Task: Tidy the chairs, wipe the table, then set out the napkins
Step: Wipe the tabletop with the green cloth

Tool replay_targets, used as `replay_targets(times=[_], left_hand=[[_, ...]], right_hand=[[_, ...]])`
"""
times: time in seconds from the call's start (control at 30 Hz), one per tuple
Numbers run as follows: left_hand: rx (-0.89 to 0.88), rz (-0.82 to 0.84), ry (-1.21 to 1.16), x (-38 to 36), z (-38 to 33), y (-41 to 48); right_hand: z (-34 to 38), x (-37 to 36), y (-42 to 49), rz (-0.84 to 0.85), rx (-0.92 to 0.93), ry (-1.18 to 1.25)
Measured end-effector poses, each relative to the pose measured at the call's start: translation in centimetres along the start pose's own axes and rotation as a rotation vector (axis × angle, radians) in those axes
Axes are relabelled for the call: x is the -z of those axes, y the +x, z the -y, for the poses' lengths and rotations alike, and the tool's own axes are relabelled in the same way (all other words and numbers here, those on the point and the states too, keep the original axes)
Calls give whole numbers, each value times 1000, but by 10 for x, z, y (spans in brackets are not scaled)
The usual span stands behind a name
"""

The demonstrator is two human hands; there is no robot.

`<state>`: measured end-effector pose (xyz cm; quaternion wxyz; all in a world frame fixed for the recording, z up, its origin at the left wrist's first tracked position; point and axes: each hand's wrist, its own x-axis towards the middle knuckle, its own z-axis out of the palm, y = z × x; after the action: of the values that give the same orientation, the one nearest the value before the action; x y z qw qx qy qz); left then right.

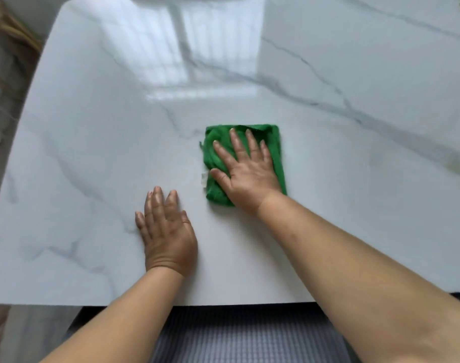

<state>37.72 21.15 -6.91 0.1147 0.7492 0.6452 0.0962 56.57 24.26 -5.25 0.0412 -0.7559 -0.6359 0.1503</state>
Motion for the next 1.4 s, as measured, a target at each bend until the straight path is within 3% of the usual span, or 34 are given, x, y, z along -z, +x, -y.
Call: replay_targets(times=[0.07,0.13,0.27,0.4,0.5,0.63,0.8,0.87,1.0,1.07,1.13,1.2,1.3,1.4], left_hand=[[9,11,-8,3,-2,0],[3,1,-9,5,-4,-1],[-53,-15,33,5,-3,0],[-44,-6,27,4,-2,0],[-8,5,6,4,-3,1],[-9,10,23,9,-4,1],[34,42,7,8,-5,1],[43,31,1,6,-4,1],[62,7,-11,5,-6,1],[64,-4,-11,3,-5,2],[72,-8,-7,3,-4,2],[68,-16,-6,3,-4,2],[68,-22,-8,5,-6,2],[67,-23,-21,8,-10,1]], right_hand=[[2,-3,-39,27,144,-26],[-25,1,-69,29,177,-64],[-88,22,-40,-16,-144,-123],[-83,34,53,-63,-385,-42],[-30,25,93,-3,-226,-49],[35,-2,47,64,134,-56],[-35,3,-37,85,401,-142],[-92,19,-48,54,340,-167],[-188,55,-15,7,-1,-186],[-195,60,19,0,-176,-149],[-168,52,41,-5,-235,-108],[-121,39,42,8,-107,-94],[-51,11,-11,63,247,-106],[-50,3,-98,141,561,-101]])
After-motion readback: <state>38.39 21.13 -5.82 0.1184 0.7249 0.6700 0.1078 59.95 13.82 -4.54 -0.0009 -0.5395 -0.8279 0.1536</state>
